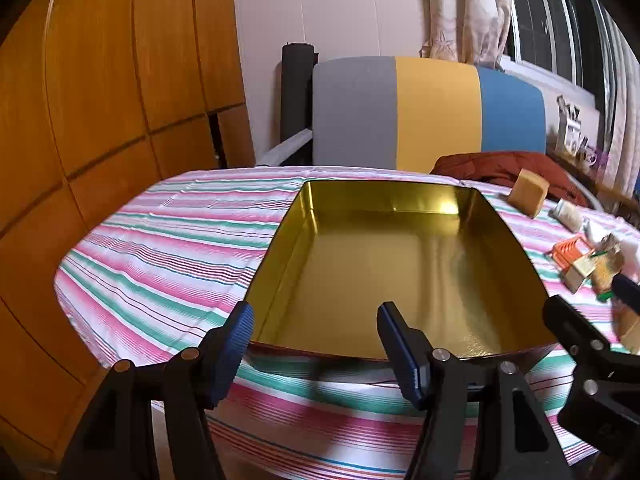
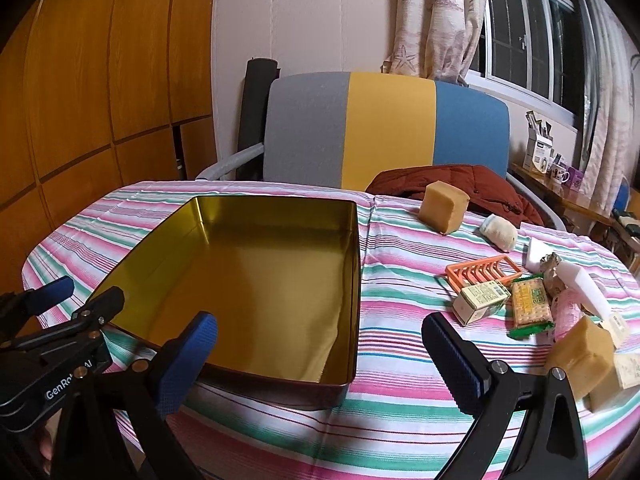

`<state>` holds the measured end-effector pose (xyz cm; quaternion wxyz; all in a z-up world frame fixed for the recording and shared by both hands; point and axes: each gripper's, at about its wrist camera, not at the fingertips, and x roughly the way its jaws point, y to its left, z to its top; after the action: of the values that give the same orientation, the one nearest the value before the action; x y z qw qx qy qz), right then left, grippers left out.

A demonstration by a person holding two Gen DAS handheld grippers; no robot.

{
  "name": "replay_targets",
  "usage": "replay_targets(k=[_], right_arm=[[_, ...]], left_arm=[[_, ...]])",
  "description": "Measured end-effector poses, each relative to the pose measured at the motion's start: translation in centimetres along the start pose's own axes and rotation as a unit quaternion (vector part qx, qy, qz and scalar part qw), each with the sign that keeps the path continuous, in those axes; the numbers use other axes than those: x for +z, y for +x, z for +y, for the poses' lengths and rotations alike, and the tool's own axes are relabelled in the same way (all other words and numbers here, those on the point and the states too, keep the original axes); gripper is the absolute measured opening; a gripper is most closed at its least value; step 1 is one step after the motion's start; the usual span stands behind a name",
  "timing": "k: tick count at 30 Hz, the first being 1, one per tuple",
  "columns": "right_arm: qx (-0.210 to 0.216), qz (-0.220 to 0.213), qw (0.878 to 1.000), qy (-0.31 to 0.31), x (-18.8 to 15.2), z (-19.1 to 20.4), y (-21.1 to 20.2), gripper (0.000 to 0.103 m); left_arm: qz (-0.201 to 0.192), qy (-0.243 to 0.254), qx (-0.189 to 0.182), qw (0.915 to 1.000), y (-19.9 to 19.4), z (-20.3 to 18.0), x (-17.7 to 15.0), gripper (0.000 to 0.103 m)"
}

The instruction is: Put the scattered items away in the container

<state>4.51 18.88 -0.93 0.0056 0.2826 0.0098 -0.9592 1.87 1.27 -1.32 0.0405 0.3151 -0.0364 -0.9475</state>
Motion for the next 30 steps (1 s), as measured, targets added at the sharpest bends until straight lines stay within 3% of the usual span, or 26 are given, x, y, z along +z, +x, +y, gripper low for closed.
replay_targets(k=[8, 22, 30], right_arm=[[-0.007, -0.001, 1.0, 0.011, -0.6, -1.2, -0.6, 0.103], [-0.024, -0.009, 0.999, 0.036, -2.8, -6.8, -1.6, 0.103], [-0.031, -0.019, 0.994, 0.099, -4.7, -14.5, -3.9, 0.103]], left_arm=[[0.015, 0.003, -0.021, 0.9997, 0.2, -0.4, -0.5, 0.065], [0.001, 0.062, -0.069, 0.9957, -0.5, -4.1, -0.4, 0.065], [-0.007, 0.129, -0.181, 0.9749, -2.3, -9.6, -0.2, 0.066]])
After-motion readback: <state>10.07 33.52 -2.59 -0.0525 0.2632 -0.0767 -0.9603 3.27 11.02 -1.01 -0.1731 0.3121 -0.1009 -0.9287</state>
